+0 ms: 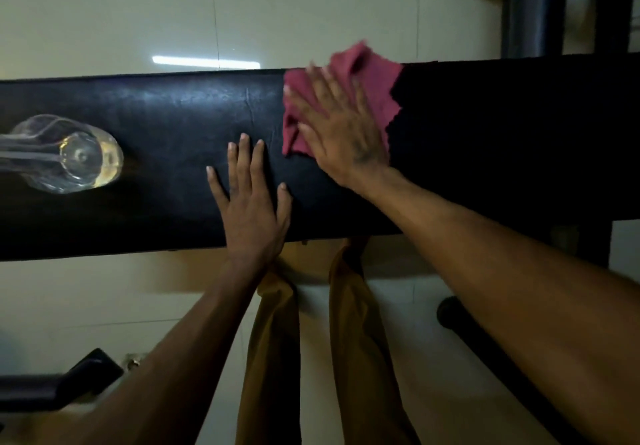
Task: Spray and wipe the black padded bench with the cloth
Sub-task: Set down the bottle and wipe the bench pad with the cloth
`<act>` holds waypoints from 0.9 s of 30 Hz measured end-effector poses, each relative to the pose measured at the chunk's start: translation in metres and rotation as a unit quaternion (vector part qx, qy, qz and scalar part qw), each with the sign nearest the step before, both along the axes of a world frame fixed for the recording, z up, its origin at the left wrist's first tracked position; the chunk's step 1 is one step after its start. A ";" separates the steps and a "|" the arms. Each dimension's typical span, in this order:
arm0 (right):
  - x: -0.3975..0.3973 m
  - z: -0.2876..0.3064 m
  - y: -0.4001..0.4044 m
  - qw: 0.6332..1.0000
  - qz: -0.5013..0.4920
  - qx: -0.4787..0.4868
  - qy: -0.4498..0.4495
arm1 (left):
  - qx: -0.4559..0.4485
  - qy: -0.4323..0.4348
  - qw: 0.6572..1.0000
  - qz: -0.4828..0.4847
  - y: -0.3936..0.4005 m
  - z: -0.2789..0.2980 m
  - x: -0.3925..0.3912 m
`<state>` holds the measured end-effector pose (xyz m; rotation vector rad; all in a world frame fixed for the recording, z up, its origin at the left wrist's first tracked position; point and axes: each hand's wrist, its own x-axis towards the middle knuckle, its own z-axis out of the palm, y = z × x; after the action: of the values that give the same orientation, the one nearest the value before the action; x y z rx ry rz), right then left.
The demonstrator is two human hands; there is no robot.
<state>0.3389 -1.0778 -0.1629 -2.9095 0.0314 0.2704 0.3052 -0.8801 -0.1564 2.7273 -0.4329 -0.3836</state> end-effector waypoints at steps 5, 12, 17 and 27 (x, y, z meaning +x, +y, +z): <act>-0.006 0.002 0.006 0.980 -0.197 -0.002 0.013 | -0.042 0.000 0.999 -0.011 0.016 0.006 0.005; -0.057 0.008 0.064 0.997 -0.038 0.055 0.029 | -0.069 0.014 0.997 0.016 0.064 0.012 0.017; -0.076 0.018 0.121 0.991 -0.093 0.063 0.068 | -0.071 0.024 0.997 -0.013 0.083 0.013 0.017; -0.082 0.063 0.046 0.940 -0.285 0.177 -0.058 | -0.131 0.098 0.986 0.036 0.046 0.044 0.021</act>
<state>0.2570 -1.0321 -0.1002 -2.4184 0.7127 -0.0012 0.3259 -0.8340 -0.1121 2.4152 -0.3059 -0.5289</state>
